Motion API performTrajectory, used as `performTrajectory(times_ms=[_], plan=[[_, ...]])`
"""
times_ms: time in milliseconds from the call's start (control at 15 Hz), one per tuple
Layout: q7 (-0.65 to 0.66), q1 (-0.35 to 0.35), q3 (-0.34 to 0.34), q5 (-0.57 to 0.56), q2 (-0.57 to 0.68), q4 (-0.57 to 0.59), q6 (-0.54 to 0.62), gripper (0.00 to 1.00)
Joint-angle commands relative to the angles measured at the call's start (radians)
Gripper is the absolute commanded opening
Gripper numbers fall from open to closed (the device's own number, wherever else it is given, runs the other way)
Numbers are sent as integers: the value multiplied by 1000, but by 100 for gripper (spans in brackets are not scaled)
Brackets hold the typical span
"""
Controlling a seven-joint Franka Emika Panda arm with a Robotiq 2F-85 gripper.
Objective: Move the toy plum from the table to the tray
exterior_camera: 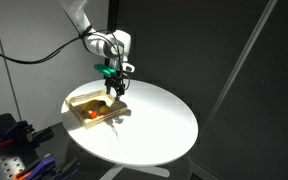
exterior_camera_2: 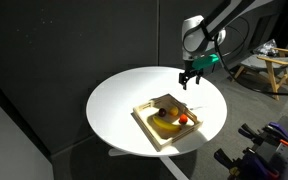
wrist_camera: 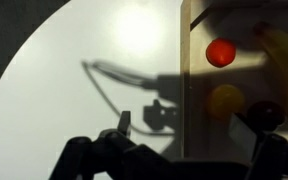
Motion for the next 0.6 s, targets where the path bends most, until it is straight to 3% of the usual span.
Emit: performTrajectory(times_ms=[0,533], plan=[[16,-28,9,-22,-102,-63,-63,100],[-39,-65,22,-13,-285,-183,-104,100]])
